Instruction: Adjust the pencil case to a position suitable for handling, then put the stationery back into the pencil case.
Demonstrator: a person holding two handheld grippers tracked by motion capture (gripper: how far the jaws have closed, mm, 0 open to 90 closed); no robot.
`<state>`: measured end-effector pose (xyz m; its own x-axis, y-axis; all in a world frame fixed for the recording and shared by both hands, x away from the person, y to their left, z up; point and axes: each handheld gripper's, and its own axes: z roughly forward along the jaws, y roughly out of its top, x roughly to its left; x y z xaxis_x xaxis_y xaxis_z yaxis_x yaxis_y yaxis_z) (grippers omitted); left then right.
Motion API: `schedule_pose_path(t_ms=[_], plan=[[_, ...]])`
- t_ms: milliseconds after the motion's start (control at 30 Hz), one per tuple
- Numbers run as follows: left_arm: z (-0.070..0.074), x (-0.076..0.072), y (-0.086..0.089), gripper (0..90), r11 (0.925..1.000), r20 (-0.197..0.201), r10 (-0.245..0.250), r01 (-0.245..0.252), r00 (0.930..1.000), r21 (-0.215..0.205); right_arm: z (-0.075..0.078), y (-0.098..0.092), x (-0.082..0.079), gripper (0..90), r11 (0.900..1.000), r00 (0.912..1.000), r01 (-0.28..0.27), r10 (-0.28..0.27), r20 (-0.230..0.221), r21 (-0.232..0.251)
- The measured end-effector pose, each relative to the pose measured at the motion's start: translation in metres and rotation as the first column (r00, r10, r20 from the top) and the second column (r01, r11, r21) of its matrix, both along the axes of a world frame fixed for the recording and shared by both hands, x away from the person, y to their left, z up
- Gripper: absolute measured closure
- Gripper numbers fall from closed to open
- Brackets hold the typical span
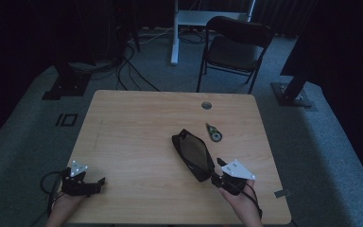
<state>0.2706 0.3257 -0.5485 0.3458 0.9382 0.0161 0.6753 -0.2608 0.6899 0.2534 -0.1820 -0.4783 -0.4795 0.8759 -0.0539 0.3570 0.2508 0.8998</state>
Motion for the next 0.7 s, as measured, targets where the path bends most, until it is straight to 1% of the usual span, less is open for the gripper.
schedule_pose_path(t_ms=[100,167,267,333,367,467,567,633,700], plan=[[0.0,0.0,0.0,0.8,1.0,0.0,0.0,0.0,1.0,0.0,0.01,-0.003,0.005,51.3,1.0,0.9998,-0.001,0.001,0.019,0.017],[0.0,0.0,0.0,0.8,1.0,0.0,0.0,0.0,1.0,0.0,0.015,-0.004,0.009,51.1,1.0,0.9997,-0.002,0.001,0.025,0.022],[0.0,0.0,0.0,0.7,1.0,0.0,0.0,0.0,1.0,0.0,0.022,-0.008,0.016,51.1,1.0,0.9994,-0.001,0.0,0.034,0.017],[0.0,0.0,0.0,0.8,1.0,0.0,0.0,0.0,1.0,0.0,0.025,-0.01,0.02,51.0,1.0,0.999,0.005,-0.007,0.044,0.027],[0.0,0.0,0.0,0.8,1.0,0.0,0.0,0.0,1.0,0.0,0.026,-0.011,0.023,49.2,0.999,0.9989,0.006,-0.008,0.046,0.034],[0.0,0.0,0.0,0.8,1.0,0.001,0.001,-0.001,1.0,-0.002,0.028,-0.015,0.032,46.1,0.999,0.9991,0.006,-0.007,0.042,0.043],[0.0,0.0,0.0,0.8,1.0,0.001,0.001,-0.001,1.0,-0.002,0.027,-0.017,0.041,46.1,0.999,0.9994,0.01,-0.011,0.032,0.042],[0.0,0.0,0.0,0.8,1.0,0.001,0.001,-0.001,1.0,-0.002,0.027,-0.02,0.047,45.3,0.999,0.9993,0.019,-0.02,0.031,0.048],[0.0,0.0,0.0,0.8,1.0,0.0,0.001,-0.001,1.0,-0.002,0.026,-0.021,0.053,43.0,0.999,0.9993,0.016,-0.018,0.033,0.049]])
